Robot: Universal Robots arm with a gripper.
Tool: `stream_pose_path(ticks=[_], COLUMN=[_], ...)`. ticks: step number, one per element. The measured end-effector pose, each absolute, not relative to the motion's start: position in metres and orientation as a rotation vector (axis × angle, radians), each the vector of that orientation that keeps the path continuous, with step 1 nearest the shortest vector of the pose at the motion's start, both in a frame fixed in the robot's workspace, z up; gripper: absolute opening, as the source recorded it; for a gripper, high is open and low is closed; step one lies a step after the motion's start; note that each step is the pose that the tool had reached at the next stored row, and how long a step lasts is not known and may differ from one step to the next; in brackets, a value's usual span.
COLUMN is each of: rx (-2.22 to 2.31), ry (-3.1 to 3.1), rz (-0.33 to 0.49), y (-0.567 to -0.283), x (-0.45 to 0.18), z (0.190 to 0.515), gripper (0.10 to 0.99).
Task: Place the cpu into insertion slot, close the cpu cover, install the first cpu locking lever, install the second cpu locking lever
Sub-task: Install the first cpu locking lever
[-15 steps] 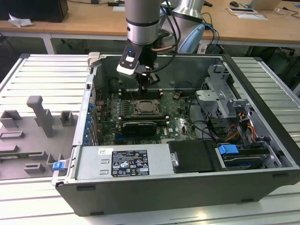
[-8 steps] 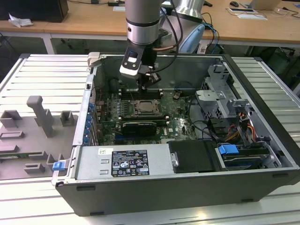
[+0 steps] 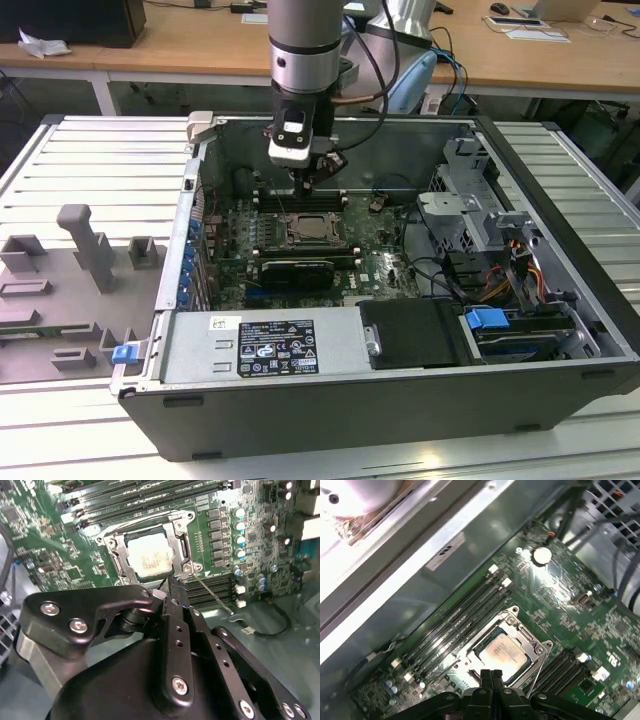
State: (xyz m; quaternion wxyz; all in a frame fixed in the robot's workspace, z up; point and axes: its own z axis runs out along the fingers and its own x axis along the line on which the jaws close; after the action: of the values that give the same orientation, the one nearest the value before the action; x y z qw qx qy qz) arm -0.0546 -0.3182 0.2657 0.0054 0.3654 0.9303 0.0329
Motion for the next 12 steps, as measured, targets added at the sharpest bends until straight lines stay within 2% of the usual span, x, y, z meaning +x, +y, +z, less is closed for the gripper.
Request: stream_pose_path(ticks=[12], rx=[0.905], ry=[3.001], rz=[0.104], y=[-0.3182], x=[-0.0547], z=[0.2657], gripper=[0.106])
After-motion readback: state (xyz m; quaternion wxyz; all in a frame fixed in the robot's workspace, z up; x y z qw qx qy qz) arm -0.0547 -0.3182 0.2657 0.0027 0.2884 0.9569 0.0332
